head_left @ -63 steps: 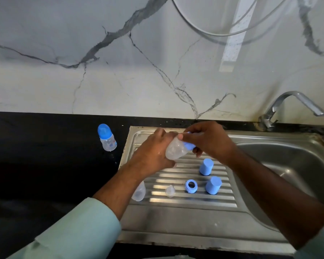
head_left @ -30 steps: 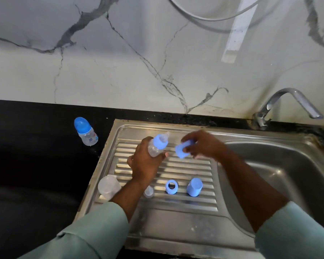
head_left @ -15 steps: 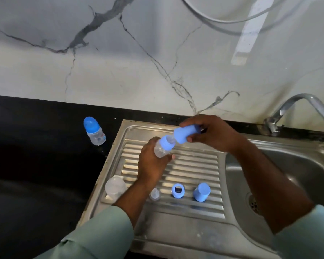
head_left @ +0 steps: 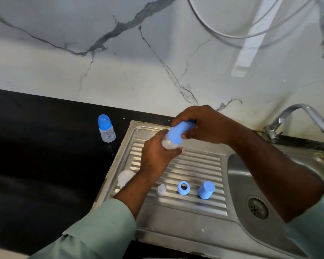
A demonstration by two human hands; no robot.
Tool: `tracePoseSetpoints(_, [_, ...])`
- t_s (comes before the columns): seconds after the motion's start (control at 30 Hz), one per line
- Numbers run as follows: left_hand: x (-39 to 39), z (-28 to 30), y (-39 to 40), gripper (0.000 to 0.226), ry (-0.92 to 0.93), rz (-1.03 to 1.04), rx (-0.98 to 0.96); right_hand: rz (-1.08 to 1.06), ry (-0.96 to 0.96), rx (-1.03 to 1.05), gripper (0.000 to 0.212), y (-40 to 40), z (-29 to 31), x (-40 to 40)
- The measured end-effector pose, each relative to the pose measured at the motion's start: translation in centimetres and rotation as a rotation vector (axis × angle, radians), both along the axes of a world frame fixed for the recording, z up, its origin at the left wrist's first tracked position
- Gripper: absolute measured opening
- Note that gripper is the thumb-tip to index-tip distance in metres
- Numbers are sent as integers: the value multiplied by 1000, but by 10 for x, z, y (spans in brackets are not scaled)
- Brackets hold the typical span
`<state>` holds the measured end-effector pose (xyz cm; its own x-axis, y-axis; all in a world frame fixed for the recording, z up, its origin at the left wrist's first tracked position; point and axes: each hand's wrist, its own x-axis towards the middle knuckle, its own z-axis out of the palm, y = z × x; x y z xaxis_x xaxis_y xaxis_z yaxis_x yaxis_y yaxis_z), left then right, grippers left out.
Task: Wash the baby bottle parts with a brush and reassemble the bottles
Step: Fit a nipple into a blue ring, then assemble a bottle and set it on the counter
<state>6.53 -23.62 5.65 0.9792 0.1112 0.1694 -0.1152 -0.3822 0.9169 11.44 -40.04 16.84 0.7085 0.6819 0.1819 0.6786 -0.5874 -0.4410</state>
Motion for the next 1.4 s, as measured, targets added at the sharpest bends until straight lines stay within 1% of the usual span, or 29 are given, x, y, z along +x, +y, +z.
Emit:
tracePoseSetpoints(0.1, [-6,12,20,60,-22,16,30,-19,18,-40,40,21,13,-1])
tracePoseSetpoints(0.17, [-5,19,41,57,-35,35,-10,-11,35,49,49,45,20,-3])
tracePoseSetpoints(0.27, [-5,30,80,59,-51,18,-74,9,137,221,59,99,18,-10])
tracePoseSetpoints(0.3, [-6,30,98,54,-30,27,-91,9,165,234,59,121,14,-11])
tracePoseSetpoints(0.37, [-7,24,129,32,23,48,-124,1,209,216,52,156,-1,-9])
tracePoseSetpoints(0.4, [-6,17,143,23,42,68,-104,-6,221,190,47,172,-11,-6])
tracePoseSetpoints(0.43, [-4,8,156,21,62,91,-76,-14,219,155,44,187,-21,-1])
tracePoseSetpoints(0.5, [3,-12,184,26,136,140,-54,-48,217,69,47,217,-44,12])
tracePoseSetpoints(0.57, [10,-29,206,39,222,164,-46,-94,227,0,51,243,-65,22])
tracePoseSetpoints(0.67, [21,-48,227,48,303,141,-37,-148,246,-40,57,269,-88,30])
tracePoseSetpoints(0.8, [38,-64,248,51,374,135,-20,-206,252,-69,58,293,-102,35])
tracePoseSetpoints(0.9, [45,-73,256,47,415,114,-74,-223,263,-50,55,304,-106,35])
tracePoseSetpoints(0.97, [47,-77,259,49,410,97,-108,-231,265,-61,60,309,-108,34])
tracePoseSetpoints(1.03, [47,-80,261,60,396,67,-91,-241,266,-59,66,309,-109,34])
tracePoseSetpoints(1.1, [45,-83,263,82,393,67,-68,-247,261,-60,74,305,-109,33])
tracePoseSetpoints(1.17, [39,-84,263,107,396,107,-43,-255,255,-67,79,297,-107,31])
tracePoseSetpoints(1.2, [34,-82,261,116,389,133,-16,-259,250,-70,82,291,-105,29])
tracePoseSetpoints(1.27, [23,-77,259,124,362,227,59,-255,231,-73,84,281,-100,24])
tracePoseSetpoints(1.33, [4,-67,251,119,293,373,140,-269,207,-53,81,262,-92,17])
tracePoseSetpoints(1.4, [-22,-54,235,101,216,520,209,-313,182,-20,73,233,-84,9])
